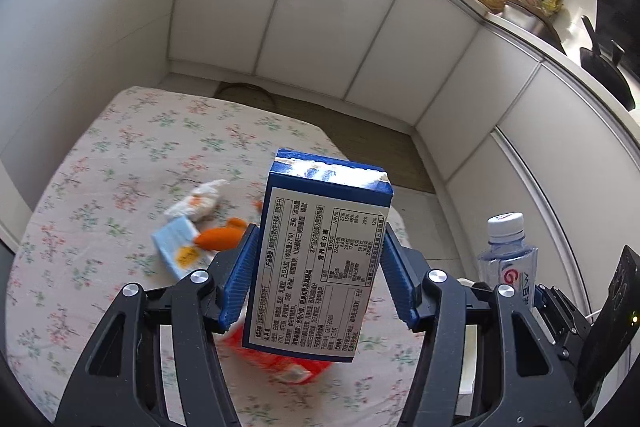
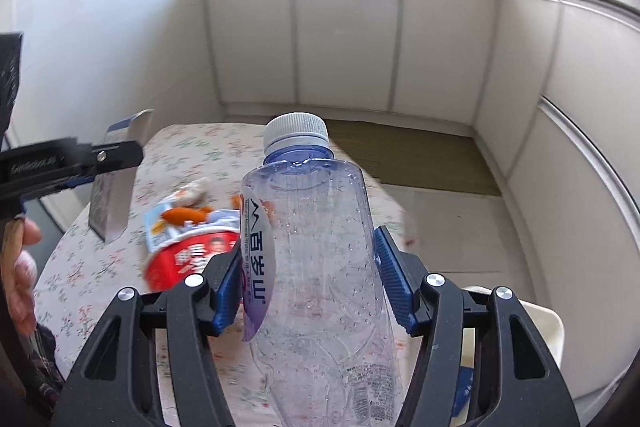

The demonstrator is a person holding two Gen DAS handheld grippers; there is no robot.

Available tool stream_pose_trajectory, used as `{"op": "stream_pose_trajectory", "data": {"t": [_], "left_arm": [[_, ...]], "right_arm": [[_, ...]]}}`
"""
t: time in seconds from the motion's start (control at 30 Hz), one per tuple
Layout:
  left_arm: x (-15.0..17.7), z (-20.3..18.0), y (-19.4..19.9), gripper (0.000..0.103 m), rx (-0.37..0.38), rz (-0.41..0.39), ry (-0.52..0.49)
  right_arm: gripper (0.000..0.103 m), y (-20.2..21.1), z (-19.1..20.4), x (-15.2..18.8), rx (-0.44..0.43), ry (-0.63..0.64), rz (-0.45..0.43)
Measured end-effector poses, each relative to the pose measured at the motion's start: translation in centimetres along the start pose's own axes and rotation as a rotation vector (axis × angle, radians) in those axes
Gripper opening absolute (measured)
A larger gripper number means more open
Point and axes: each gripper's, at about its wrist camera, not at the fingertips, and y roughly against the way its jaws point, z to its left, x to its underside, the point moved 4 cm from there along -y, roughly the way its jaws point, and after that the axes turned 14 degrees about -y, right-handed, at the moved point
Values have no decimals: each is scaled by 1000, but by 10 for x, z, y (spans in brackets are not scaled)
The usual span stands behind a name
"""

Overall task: Collect trash
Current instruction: 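Carry the bottle over the bin and open the right gripper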

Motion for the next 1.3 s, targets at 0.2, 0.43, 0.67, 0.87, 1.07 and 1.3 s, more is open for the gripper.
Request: {"op": "stream_pose_trajectory", "data": {"t": [0.2,0.43,0.67,0.87,1.07,1.3], "left_arm": [[3,-33,-16,56,46,15,-5],[6,-67,-26,56,82,20,-24],[6,-107,-34,56,121,24,-58],[9,-146,-43,56,162,35,-100],[17,-188,-53,56,206,58,-151],[23,-231,-63,56,248,77,-199]], "right_arm": [[59,10,-45,-3,82,-67,-26],[59,20,-93,-2,152,-140,-31],[59,35,-140,2,256,-194,-45],[59,47,-186,12,348,-268,-38],[59,54,-224,24,417,-341,-13],[60,63,-254,33,449,-401,5]]}}
